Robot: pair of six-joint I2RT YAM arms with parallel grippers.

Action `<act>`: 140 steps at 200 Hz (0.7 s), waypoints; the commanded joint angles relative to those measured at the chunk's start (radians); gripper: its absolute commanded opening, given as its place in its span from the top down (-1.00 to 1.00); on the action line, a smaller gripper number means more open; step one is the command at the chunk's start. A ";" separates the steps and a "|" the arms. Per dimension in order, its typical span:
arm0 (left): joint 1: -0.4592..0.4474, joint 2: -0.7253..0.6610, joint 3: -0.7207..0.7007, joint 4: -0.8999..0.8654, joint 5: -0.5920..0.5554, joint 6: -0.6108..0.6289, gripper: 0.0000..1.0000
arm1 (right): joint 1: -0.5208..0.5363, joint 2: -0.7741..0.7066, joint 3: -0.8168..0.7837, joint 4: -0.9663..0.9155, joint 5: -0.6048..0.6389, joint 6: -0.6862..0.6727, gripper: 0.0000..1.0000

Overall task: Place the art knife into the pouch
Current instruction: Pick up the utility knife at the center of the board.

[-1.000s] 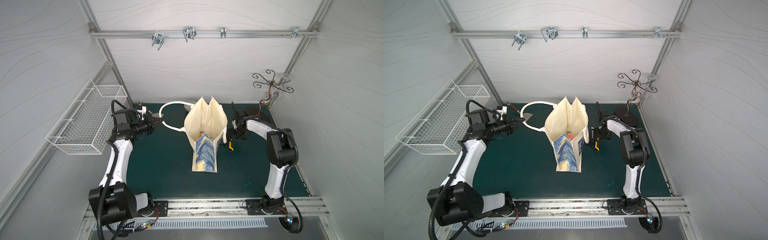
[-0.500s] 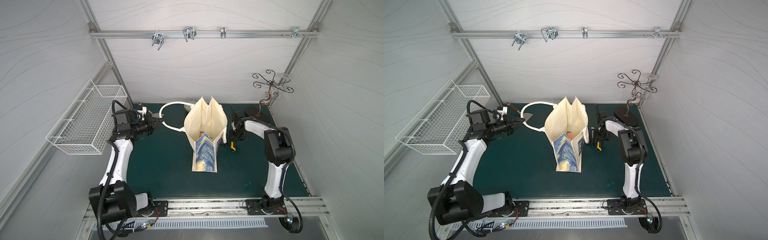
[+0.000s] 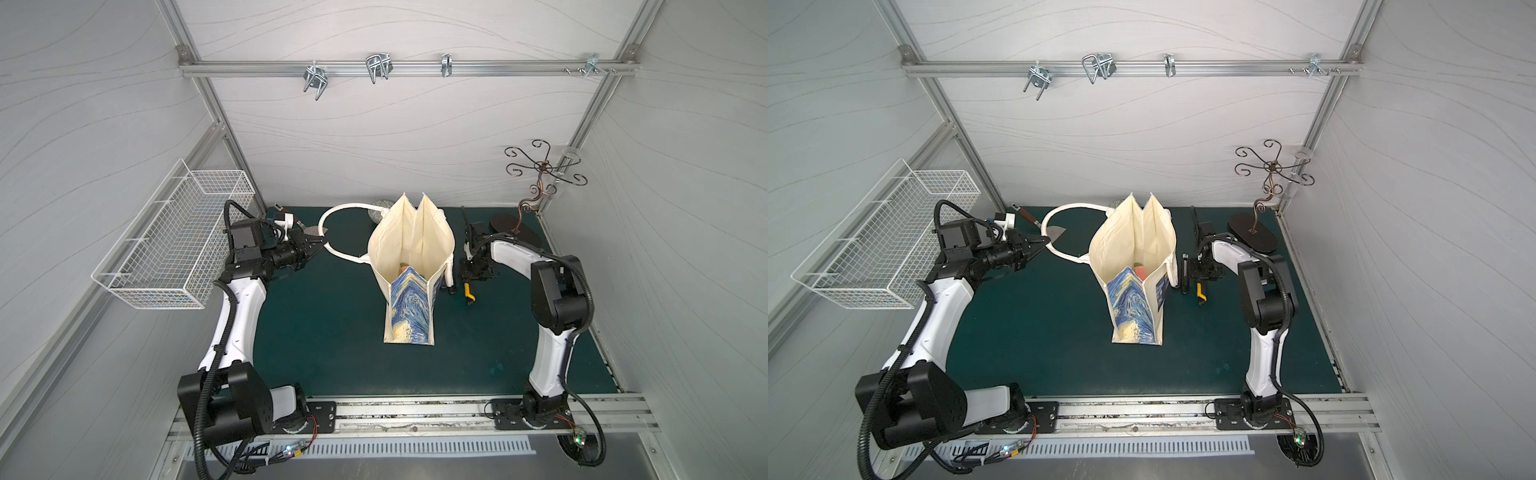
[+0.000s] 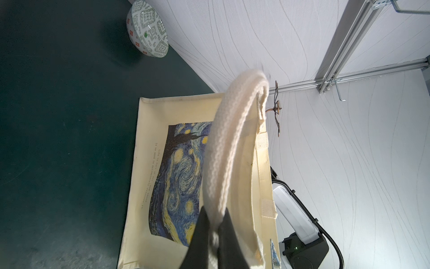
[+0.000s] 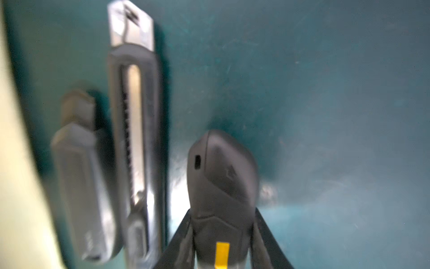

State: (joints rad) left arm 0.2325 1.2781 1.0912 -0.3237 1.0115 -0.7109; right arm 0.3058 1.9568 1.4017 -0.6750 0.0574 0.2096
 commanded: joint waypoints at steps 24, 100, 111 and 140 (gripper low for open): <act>-0.002 0.003 0.008 0.045 0.030 0.004 1.00 | 0.007 -0.240 0.112 -0.127 0.023 -0.035 0.81; -0.002 -0.010 -0.005 0.058 0.035 -0.008 1.00 | 0.106 -0.516 0.307 -0.129 -0.010 -0.121 0.76; -0.001 -0.010 -0.007 0.059 0.036 -0.007 1.00 | 0.126 -0.537 0.318 -0.105 -0.043 -0.140 0.76; -0.001 -0.016 -0.016 0.071 0.036 -0.022 1.00 | 0.187 -0.581 0.276 0.019 -0.140 -0.181 0.76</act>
State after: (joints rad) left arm 0.2325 1.2778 1.0744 -0.3096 1.0245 -0.7197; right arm 0.4484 1.3998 1.6978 -0.7486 0.0071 0.0895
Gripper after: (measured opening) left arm 0.077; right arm 0.341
